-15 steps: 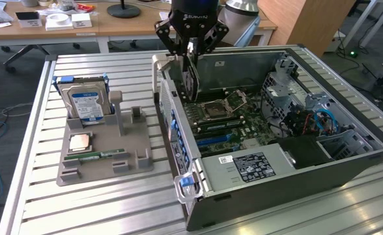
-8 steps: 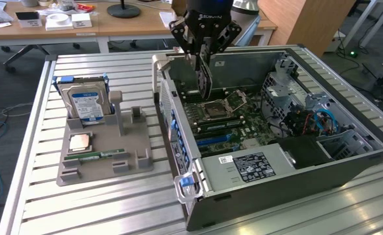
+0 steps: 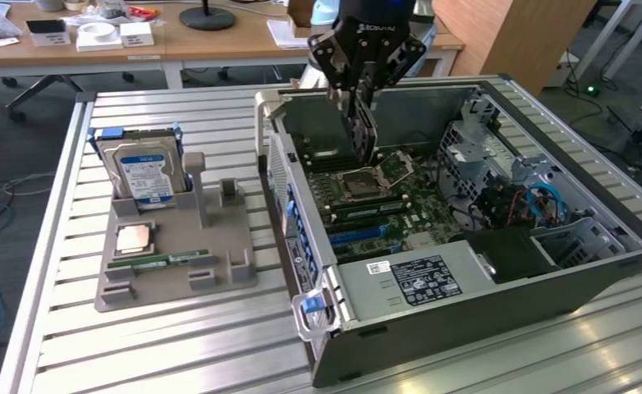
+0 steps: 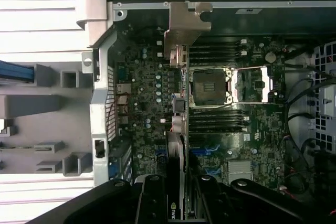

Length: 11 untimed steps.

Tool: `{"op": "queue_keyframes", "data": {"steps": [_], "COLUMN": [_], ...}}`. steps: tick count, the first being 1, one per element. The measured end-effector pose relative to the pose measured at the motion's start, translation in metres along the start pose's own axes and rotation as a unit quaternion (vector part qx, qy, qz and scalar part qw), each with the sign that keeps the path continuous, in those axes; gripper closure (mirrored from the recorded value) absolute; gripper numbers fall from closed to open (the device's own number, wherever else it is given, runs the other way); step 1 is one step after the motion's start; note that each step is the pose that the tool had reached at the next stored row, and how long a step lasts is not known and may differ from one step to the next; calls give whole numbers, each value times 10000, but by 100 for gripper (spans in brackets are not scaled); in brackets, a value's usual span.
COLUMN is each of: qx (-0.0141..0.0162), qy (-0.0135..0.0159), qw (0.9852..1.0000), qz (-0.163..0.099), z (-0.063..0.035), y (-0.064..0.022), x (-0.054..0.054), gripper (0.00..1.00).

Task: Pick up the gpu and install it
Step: 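Pick up the gpu and move the gpu toward the slot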

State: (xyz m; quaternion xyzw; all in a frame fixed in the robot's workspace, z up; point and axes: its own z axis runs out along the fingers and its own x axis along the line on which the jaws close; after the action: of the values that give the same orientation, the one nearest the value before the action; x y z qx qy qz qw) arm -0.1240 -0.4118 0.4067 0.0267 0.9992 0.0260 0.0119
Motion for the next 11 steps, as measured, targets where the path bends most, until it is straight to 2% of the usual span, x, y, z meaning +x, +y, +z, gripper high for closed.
{"op": "queue_keyframes", "data": {"steps": [11], "qx": [-2], "qy": [0], "qw": [10000], "qz": [1], "z": [10], "y": [20], "x": [-369], "gripper": [74]}}
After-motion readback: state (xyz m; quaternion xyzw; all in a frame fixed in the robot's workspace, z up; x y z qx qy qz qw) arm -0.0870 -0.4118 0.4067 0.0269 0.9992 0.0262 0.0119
